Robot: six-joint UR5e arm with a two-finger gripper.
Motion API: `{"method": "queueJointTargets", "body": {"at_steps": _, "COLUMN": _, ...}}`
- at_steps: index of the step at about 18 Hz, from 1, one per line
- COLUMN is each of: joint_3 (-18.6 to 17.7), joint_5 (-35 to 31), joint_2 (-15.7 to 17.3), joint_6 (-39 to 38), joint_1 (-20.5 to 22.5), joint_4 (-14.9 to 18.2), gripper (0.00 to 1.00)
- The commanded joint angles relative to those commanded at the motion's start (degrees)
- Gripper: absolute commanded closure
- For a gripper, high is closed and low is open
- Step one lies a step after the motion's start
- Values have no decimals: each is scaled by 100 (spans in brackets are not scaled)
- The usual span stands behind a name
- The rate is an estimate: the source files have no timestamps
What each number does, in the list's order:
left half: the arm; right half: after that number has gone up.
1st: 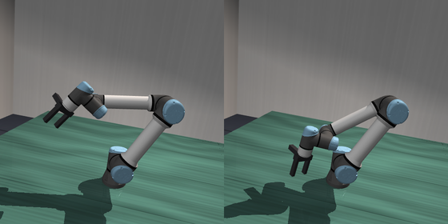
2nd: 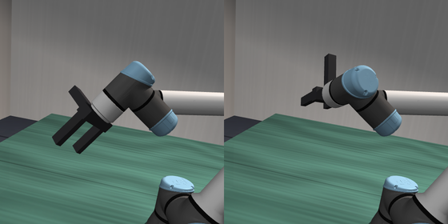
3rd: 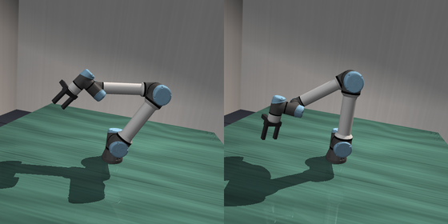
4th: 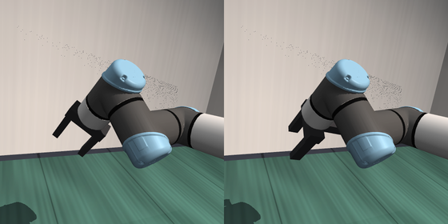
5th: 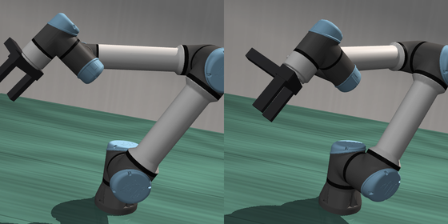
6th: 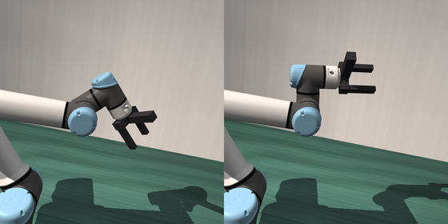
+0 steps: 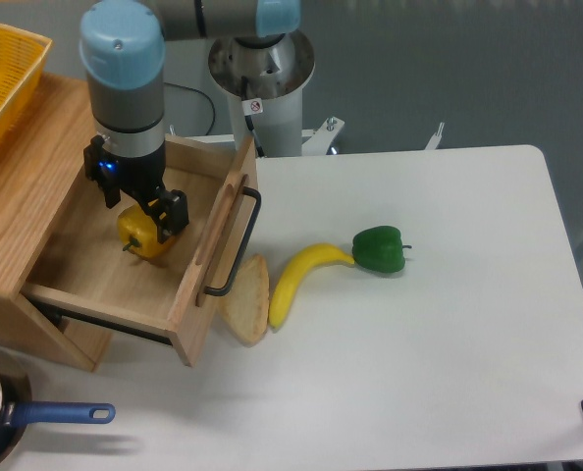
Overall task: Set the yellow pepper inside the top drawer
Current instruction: 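Open the gripper to release the yellow pepper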
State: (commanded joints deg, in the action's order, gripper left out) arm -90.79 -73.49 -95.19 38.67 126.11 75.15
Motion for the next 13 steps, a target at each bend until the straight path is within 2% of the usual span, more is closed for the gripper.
{"method": "queueJointTargets", "body": {"at_steps": 6, "joint_3": 88, "joint_5": 414, "joint_2": 44, "joint_6": -9, "joint_1": 317, "joint_4": -97, "gripper": 2}}
{"method": "queueJointTargets", "body": {"at_steps": 13, "joint_3": 141, "joint_5": 1644, "joint_2": 106, "joint_6": -9, "joint_1": 1029, "joint_4": -97, "gripper": 2}}
